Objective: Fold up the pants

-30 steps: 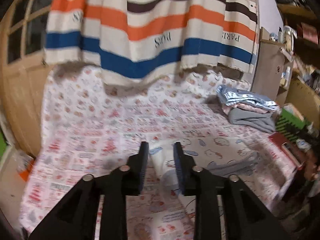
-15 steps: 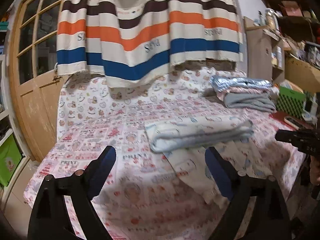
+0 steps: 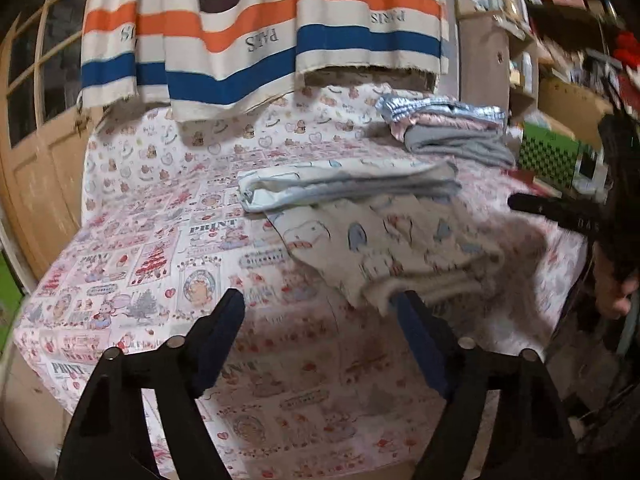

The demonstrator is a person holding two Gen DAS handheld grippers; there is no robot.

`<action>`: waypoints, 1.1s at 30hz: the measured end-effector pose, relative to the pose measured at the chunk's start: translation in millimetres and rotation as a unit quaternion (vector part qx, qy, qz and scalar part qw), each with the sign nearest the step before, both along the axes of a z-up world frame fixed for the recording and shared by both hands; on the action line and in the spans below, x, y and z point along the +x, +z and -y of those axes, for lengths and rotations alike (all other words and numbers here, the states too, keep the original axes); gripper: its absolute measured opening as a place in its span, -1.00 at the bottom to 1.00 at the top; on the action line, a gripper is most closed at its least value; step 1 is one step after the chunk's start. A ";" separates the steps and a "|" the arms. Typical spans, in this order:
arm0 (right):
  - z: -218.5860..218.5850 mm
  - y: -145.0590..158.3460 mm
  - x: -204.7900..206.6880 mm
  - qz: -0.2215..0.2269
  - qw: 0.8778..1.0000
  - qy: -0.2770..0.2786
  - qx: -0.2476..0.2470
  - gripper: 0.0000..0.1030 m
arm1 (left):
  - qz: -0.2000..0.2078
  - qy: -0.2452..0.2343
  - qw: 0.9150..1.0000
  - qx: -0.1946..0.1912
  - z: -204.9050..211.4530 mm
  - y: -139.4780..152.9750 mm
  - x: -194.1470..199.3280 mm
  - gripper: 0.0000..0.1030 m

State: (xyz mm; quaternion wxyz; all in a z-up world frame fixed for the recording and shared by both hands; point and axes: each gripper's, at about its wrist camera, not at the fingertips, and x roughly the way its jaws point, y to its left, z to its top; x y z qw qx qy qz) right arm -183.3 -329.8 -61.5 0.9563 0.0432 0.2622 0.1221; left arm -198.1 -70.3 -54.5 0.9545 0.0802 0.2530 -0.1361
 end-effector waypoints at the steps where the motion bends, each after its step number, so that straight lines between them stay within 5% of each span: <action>1: -0.5 -1.4 -0.8 0.000 1.000 0.000 0.001 -0.77 | 0.008 0.001 1.000 0.007 3.6 -3.4 -1.8 0.42; 7: 0.5 -6.2 -3.2 -0.005 1.000 0.000 0.018 -0.77 | 0.037 -0.013 0.999 0.023 19.7 -25.6 1.3 0.27; 18: 9.3 -28.3 -9.5 -0.043 0.999 0.005 0.013 -0.77 | 0.101 -0.024 0.988 0.113 46.1 -50.1 -3.4 -0.02; 27: 1.9 -31.6 -14.2 -0.032 0.999 0.035 0.003 -0.74 | 0.077 -0.034 0.995 0.050 40.0 -32.2 5.2 -0.41; 28: -0.3 -32.9 -14.3 -0.034 0.998 0.046 0.003 -0.69 | 0.071 -0.034 0.996 0.035 37.7 -28.8 6.9 -0.43; 30: -8.4 -35.0 -16.4 -0.034 0.997 0.075 -0.010 -0.21 | 0.064 -0.030 0.997 0.011 33.7 -22.1 10.7 -0.54; 33: -21.9 -32.7 -22.5 -0.020 0.994 0.097 -0.043 -0.01 | 0.057 -0.032 0.998 0.014 36.2 -15.3 17.1 -0.58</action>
